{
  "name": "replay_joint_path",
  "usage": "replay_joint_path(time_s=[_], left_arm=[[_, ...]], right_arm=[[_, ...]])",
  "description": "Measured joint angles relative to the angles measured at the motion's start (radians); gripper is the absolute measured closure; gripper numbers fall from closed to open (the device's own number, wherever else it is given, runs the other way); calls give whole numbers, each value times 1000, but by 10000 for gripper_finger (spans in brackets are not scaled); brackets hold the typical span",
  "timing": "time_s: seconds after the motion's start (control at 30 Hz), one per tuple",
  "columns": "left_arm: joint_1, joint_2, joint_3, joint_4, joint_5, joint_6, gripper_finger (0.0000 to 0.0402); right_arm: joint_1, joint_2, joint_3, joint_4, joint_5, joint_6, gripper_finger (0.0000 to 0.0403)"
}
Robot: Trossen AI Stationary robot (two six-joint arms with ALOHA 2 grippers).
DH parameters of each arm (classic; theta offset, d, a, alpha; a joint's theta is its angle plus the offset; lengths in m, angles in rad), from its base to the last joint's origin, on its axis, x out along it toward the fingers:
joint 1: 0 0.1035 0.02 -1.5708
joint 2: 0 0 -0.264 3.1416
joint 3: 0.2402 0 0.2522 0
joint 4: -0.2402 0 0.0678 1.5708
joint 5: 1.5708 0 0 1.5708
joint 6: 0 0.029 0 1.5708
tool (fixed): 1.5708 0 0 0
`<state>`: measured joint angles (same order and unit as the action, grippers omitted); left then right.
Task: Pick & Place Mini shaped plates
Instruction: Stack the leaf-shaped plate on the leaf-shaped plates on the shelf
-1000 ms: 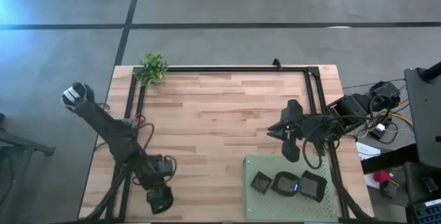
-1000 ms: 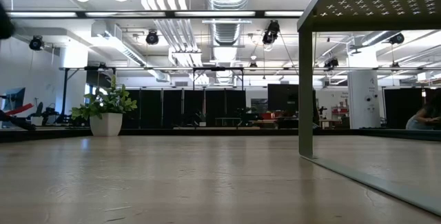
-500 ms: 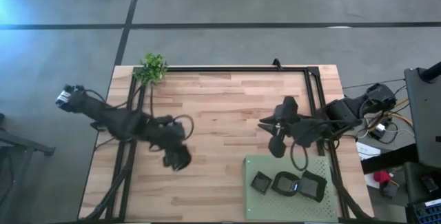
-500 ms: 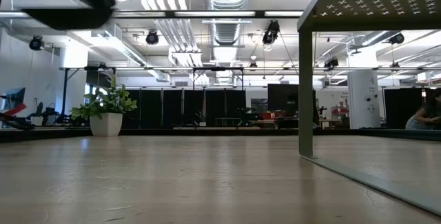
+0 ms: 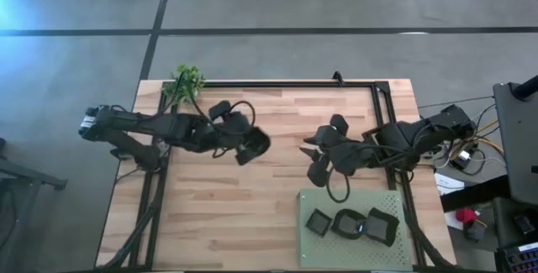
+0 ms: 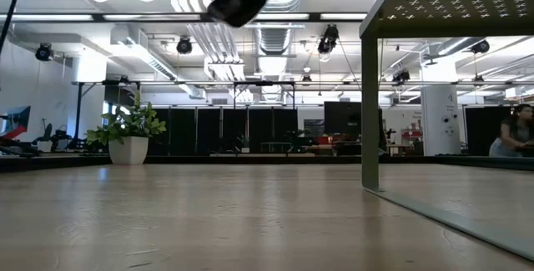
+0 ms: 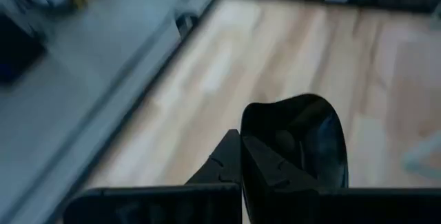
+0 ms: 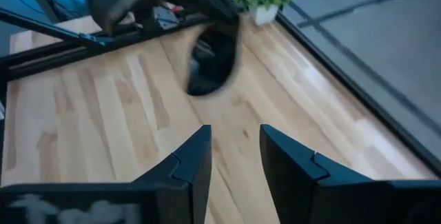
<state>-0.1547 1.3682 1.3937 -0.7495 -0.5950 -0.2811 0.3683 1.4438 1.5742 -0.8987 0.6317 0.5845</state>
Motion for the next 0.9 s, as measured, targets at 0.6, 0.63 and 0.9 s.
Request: replay_joint_path(time_s=[0.6, 0.63, 0.9], left_arm=[[-4, 180, 188, 157, -140, 202, 402], [-4, 181, 191, 157, -140, 203, 402], [-10, 157, 190, 209, -140, 215, 402]], right_arm=[[-108, 48, -17, 107, 0, -192, 284], [-117, 48, -18, 109, 0, -192, 285], [-157, 44, -23, 106, -1, -196, 298]])
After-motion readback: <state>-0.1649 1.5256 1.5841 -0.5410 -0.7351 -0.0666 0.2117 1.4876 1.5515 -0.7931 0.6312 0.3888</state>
